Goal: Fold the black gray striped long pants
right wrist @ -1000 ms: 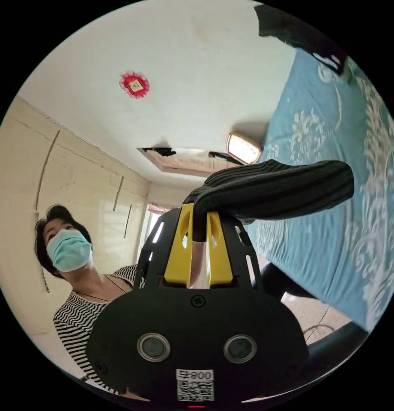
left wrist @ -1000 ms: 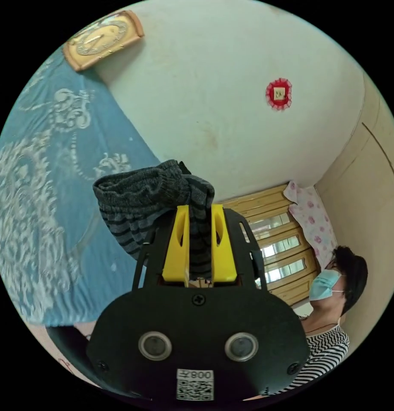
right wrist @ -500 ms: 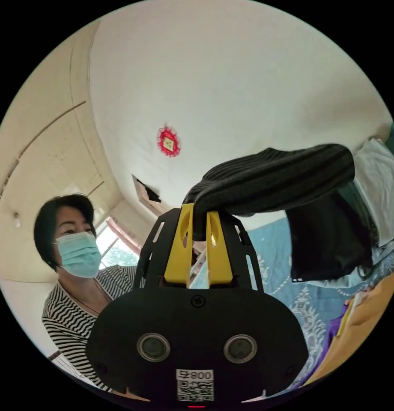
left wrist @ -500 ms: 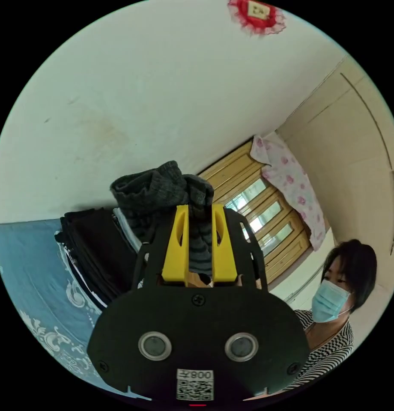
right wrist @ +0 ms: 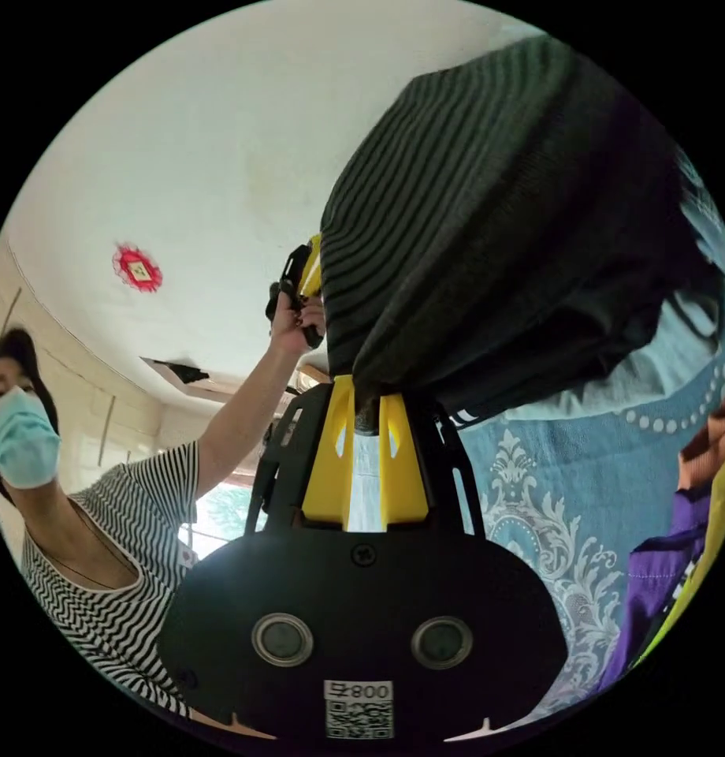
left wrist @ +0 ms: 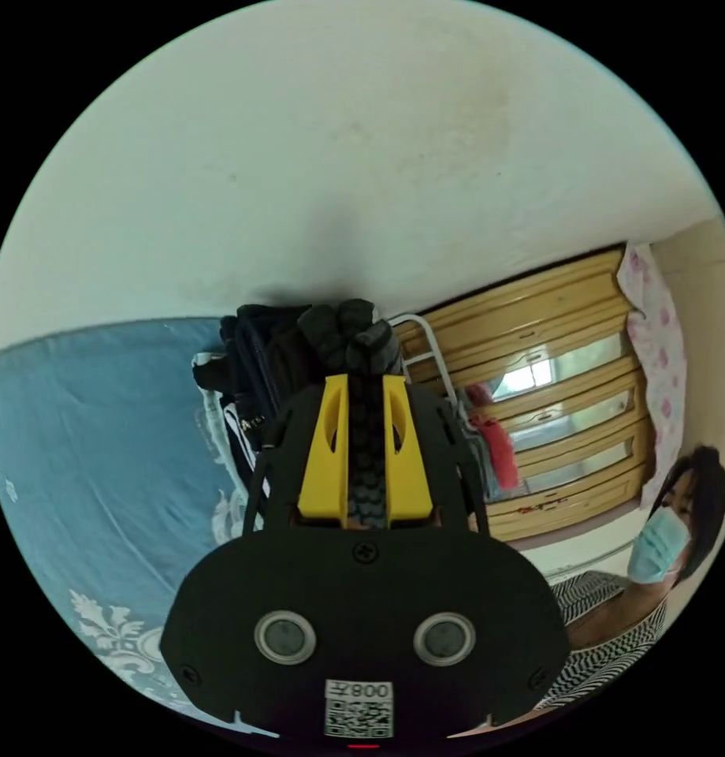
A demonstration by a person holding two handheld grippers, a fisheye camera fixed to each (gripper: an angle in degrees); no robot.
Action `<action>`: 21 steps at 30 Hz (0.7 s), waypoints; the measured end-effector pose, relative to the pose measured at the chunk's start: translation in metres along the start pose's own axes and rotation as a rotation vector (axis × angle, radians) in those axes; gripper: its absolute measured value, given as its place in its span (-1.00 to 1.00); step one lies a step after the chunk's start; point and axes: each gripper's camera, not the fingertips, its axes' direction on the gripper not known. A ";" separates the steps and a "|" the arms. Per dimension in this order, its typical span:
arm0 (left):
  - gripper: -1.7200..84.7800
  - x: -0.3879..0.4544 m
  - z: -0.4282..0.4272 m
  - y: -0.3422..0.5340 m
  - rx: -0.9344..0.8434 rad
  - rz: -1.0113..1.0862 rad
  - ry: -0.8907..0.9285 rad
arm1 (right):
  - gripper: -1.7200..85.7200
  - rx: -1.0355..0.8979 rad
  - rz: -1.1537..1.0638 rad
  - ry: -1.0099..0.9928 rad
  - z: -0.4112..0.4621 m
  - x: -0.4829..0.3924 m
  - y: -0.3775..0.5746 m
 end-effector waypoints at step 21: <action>-0.96 0.152 0.052 -0.147 -0.133 0.164 -0.365 | -0.94 0.070 -0.082 0.305 -0.049 -0.037 -0.053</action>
